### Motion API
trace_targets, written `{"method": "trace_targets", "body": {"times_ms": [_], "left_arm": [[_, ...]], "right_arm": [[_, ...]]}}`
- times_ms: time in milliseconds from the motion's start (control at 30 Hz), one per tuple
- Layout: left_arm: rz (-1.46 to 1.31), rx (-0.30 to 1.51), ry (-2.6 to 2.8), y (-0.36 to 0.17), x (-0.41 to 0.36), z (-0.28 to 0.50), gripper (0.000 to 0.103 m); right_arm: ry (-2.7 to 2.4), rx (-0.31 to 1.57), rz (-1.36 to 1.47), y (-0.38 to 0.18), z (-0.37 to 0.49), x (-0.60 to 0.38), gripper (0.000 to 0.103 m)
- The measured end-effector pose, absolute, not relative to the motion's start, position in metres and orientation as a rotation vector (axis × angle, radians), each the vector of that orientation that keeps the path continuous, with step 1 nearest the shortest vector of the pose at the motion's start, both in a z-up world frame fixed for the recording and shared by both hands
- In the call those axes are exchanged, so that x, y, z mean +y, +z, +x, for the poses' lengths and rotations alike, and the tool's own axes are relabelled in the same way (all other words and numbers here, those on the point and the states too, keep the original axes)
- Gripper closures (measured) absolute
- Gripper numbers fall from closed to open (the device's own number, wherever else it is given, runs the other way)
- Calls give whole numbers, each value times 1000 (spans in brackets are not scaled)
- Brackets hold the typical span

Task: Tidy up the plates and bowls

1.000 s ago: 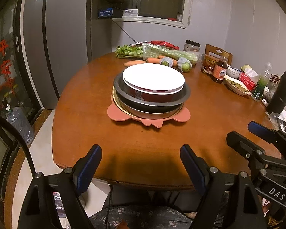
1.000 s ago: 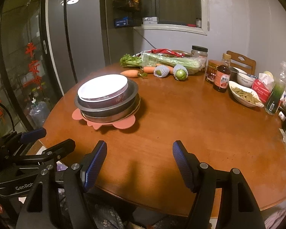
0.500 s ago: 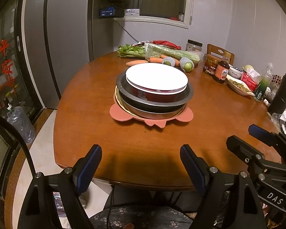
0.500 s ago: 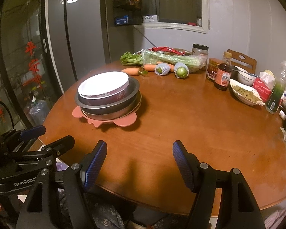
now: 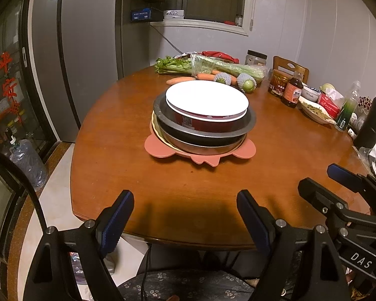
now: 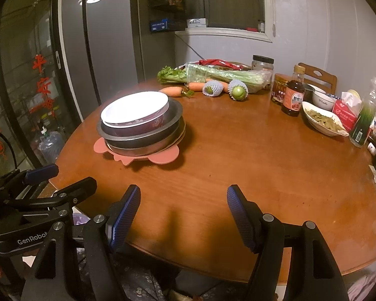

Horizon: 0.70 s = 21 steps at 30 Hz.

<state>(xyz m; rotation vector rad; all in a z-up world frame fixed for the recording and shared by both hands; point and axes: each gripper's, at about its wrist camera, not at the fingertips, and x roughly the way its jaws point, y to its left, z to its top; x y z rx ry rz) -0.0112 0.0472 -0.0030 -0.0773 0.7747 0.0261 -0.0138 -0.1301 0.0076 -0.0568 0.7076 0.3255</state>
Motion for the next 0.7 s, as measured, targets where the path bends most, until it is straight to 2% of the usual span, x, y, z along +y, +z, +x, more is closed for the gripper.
{"method": "trace_targets", "body": {"times_ms": [700], "left_arm": [[-55,752,54,-2,49,-7,19]], "right_arm": [[312,711,-44,3,-11,-132,30]]}}
